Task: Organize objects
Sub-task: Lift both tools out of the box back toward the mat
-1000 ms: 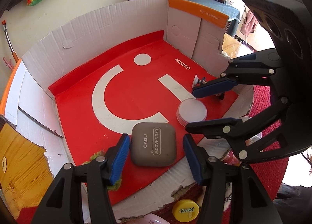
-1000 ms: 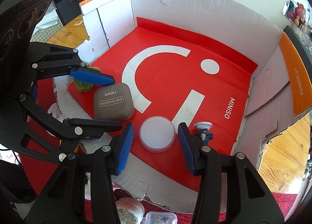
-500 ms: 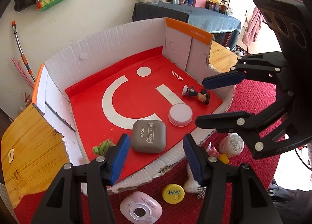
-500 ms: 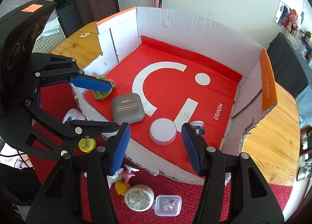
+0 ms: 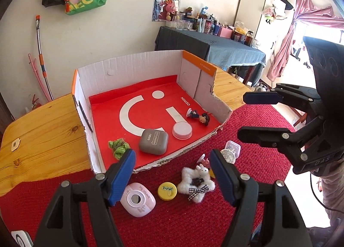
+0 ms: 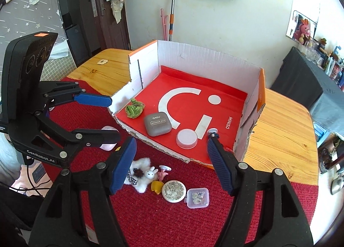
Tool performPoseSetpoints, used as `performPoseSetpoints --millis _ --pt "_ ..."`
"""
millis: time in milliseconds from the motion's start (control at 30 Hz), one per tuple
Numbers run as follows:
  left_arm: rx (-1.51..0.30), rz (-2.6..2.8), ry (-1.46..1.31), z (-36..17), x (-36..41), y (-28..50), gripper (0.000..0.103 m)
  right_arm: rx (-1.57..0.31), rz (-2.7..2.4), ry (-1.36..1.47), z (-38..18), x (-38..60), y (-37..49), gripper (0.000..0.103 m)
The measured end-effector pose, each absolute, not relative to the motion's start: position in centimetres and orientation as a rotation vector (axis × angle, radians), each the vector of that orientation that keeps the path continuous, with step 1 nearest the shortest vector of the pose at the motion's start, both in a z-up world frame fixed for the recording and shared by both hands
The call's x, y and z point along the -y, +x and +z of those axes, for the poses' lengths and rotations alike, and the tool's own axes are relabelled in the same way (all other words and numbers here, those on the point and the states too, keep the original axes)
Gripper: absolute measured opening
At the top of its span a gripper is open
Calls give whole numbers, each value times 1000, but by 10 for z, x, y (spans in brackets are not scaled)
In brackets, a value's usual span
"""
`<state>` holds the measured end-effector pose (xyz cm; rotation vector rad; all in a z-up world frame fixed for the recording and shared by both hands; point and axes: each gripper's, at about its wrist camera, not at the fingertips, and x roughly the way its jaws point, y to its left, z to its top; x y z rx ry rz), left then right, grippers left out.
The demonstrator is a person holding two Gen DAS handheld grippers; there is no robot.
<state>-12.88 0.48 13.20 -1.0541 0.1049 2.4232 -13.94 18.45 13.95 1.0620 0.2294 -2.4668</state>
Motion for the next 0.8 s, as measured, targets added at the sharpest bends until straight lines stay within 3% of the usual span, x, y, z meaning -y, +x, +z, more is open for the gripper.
performPoseSetpoints --millis 267,333,467,633,800 --pt "-74 2538 -921 143 -1 -90 82 -188 -2551 960 149 -192 -102 81" --pt "-58 2576 -882 144 1 -82 90 -178 -2580 929 149 -194 -94 83" --pt "-55 2659 -809 144 3 -67 91 -127 -2634 863 149 -201 -78 87" --pt "-39 2743 -753 137 5 -52 99 -132 -2763 754 146 -205 -56 96" --pt "-25 2815 -714 130 6 -39 103 -98 -2820 707 136 -206 -41 98"
